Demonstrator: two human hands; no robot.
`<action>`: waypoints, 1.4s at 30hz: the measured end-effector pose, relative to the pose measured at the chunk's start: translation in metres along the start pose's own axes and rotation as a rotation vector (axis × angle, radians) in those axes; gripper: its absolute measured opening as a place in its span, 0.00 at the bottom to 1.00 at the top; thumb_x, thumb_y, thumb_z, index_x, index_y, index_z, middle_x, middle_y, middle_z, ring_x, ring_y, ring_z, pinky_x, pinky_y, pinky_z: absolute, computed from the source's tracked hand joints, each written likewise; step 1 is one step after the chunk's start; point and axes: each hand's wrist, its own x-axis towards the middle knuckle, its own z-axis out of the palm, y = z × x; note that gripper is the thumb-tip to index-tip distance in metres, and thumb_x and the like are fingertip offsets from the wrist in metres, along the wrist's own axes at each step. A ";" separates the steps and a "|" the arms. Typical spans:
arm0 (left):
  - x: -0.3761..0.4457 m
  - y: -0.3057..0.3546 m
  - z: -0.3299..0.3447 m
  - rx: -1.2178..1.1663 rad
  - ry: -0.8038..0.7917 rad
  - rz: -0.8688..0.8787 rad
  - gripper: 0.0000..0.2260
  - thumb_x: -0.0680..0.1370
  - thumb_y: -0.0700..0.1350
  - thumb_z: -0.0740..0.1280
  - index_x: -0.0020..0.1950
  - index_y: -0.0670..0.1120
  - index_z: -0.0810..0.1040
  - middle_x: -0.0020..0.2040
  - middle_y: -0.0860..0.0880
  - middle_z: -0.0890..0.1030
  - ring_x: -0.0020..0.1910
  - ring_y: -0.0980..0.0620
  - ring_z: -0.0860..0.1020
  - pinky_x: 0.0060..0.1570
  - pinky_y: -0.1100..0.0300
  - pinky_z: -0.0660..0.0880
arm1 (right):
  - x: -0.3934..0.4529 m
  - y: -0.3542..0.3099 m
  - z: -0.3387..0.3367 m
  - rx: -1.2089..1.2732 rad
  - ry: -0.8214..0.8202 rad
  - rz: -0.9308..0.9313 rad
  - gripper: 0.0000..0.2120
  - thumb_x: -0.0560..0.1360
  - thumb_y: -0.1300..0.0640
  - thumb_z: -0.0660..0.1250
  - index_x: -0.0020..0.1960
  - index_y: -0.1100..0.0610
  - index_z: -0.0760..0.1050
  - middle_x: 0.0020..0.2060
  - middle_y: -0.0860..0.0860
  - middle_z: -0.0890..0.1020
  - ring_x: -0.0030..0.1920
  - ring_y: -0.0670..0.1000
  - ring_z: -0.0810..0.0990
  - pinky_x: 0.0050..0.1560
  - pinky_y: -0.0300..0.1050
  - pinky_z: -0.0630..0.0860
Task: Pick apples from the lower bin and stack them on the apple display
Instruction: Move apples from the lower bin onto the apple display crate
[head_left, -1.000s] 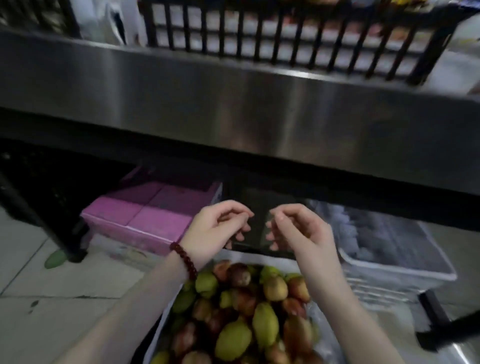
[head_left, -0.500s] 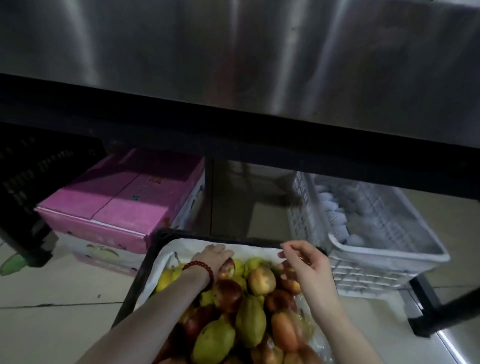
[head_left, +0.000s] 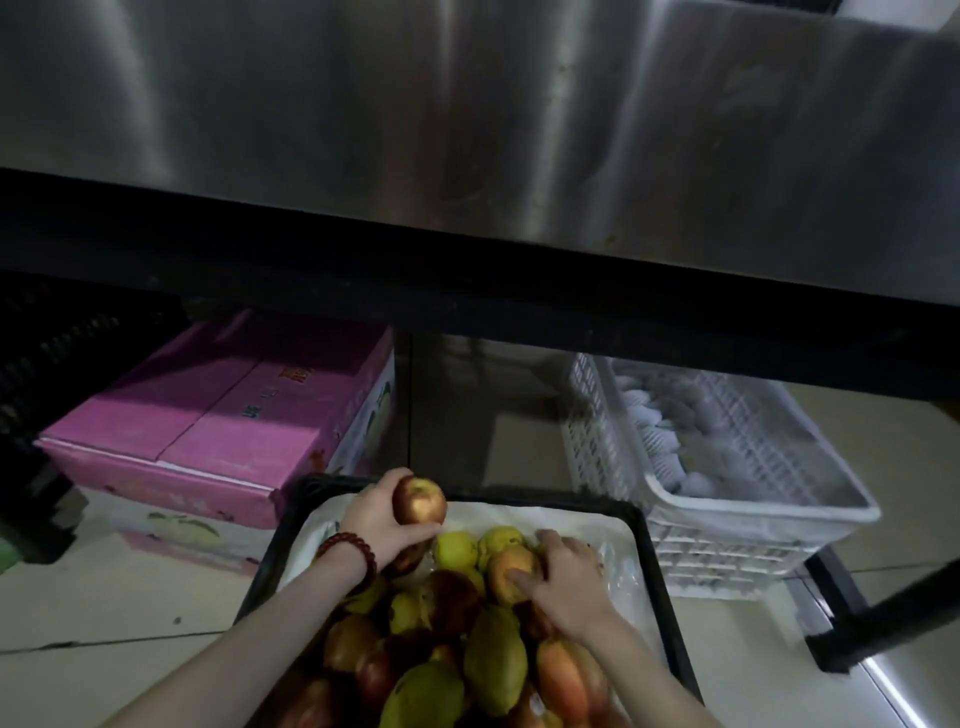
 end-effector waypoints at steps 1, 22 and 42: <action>-0.004 0.004 -0.009 -0.050 0.004 -0.028 0.32 0.65 0.54 0.76 0.65 0.52 0.68 0.57 0.48 0.77 0.58 0.46 0.76 0.59 0.55 0.73 | 0.003 -0.003 0.005 -0.019 -0.027 0.044 0.34 0.74 0.40 0.65 0.73 0.57 0.62 0.67 0.59 0.72 0.69 0.59 0.68 0.66 0.49 0.66; -0.084 0.093 -0.077 -0.503 0.031 0.076 0.18 0.64 0.52 0.78 0.47 0.60 0.73 0.50 0.55 0.79 0.49 0.56 0.79 0.53 0.57 0.77 | -0.076 -0.066 -0.096 0.886 0.410 -0.321 0.26 0.58 0.47 0.78 0.52 0.50 0.75 0.46 0.51 0.81 0.43 0.39 0.81 0.41 0.30 0.77; -0.090 0.431 -0.329 -0.461 -0.016 0.321 0.23 0.59 0.53 0.80 0.50 0.60 0.76 0.43 0.62 0.82 0.44 0.65 0.80 0.46 0.71 0.76 | -0.128 -0.251 -0.460 0.840 0.729 -0.346 0.39 0.48 0.25 0.73 0.52 0.46 0.74 0.48 0.55 0.82 0.47 0.54 0.82 0.49 0.54 0.80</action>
